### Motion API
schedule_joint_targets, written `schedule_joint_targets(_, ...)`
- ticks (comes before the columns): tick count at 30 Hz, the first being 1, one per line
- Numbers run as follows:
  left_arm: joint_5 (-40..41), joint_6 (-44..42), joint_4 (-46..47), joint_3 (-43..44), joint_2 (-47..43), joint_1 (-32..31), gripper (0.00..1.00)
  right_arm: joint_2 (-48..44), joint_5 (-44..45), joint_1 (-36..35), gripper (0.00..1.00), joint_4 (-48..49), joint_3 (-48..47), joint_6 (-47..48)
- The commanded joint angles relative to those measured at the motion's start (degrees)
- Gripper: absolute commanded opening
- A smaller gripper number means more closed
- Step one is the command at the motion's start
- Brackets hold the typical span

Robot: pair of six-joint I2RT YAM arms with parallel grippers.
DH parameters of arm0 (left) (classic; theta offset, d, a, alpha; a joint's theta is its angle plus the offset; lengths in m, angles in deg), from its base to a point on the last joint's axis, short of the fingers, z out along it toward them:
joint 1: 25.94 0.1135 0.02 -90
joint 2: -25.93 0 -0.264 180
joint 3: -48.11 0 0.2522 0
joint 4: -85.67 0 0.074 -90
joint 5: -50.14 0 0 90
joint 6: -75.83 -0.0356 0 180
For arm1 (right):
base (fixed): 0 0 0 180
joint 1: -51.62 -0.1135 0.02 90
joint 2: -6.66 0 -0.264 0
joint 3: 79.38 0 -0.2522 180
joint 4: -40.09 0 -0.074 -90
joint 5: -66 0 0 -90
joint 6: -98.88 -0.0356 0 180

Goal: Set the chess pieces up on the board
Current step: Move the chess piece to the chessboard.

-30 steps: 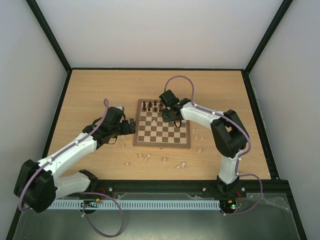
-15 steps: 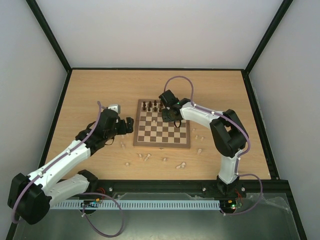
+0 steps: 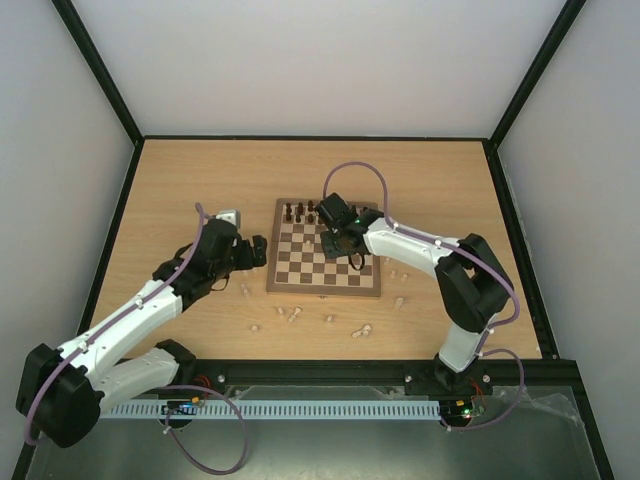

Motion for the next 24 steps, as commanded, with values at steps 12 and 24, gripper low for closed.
schedule_joint_targets(12,-0.6,1.4,3.1,-0.4,5.5,-0.3,0.99,-1.5,-1.1,-6.2,0.13,-4.8,3.2,-1.9)
schedule_joint_targets(24,0.2,2.1,3.0,-0.4,6.5,-0.3,0.99,0.6,-0.6,-6.6,0.18,-5.6,2.5,-2.2)
